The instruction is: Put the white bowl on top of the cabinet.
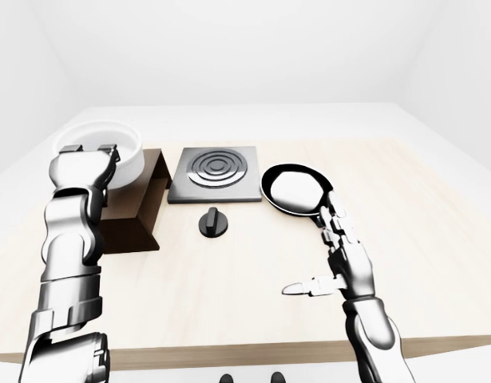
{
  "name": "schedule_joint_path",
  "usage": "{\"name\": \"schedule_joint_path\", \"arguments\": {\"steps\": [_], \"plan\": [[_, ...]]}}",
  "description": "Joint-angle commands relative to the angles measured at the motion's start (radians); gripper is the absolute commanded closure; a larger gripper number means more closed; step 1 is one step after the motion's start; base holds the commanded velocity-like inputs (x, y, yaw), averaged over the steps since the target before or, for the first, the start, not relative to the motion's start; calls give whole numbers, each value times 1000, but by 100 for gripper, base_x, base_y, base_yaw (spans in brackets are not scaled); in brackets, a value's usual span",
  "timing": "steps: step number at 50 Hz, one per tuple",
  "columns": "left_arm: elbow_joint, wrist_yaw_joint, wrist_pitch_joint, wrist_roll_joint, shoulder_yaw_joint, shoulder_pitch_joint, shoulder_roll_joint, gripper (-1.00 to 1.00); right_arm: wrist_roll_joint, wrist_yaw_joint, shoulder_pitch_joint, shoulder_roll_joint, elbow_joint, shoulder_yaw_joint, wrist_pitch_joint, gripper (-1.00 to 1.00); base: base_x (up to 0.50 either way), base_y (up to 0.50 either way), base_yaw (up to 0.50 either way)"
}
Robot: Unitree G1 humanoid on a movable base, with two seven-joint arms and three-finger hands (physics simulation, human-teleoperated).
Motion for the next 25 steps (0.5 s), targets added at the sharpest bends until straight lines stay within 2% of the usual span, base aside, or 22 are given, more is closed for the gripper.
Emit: {"name": "schedule_joint_path", "arguments": {"steps": [1,25], "plan": [[-1,58,0,-5,7,-10,10,100,-4,-2,-3,-1,15,5,-8,-100,0,0,0],[30,84,0,-16,11,-6,22,100,-11,-8,-3,-2,23,14,-16,-100,0,0,0]]}}
